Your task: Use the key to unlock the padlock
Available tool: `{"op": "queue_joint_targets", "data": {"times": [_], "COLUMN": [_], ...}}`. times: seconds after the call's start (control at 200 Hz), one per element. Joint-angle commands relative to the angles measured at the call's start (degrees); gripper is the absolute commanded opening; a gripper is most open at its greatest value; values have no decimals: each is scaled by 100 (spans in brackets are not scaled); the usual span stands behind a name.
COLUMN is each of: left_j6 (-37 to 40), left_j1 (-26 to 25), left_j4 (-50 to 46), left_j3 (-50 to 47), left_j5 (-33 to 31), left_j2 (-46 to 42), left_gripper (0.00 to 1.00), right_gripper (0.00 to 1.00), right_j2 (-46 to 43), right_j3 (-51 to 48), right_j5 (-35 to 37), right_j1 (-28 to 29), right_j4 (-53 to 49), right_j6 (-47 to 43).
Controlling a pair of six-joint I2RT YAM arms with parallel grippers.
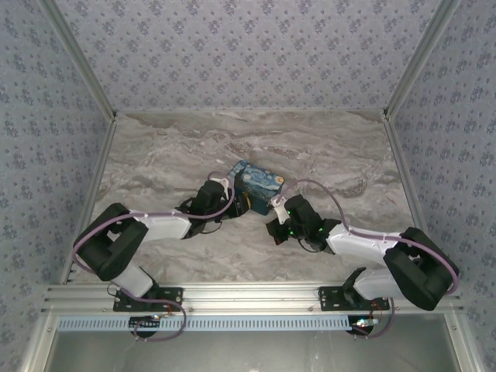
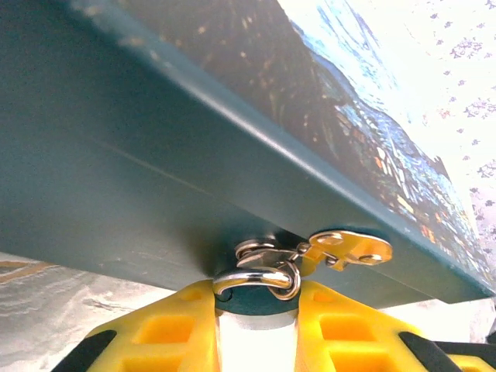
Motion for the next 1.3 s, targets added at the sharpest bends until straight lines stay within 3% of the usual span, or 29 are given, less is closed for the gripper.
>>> {"op": "queue_joint_targets", "data": {"times": [0.0,0.52,1.294], "left_j6": [-284,-1481,-1858], "left_j1": [-108,-346,-507], "left_j4": [36,538,376], "left_j3": [213,45,210], "left_j5": [-84,-458,-598], "left_j2": [-231,-208,-251], "left_gripper": [24,22,20], "right_gripper": [0,0,0], "right_j2": [-52,205,479], "right_j3": [-112,-136,107], "right_j5": [246,688,729], "right_j1": [75,154,59], "right_j4": [604,1172,1415], "right_j6": [-208,-330,-434]}}
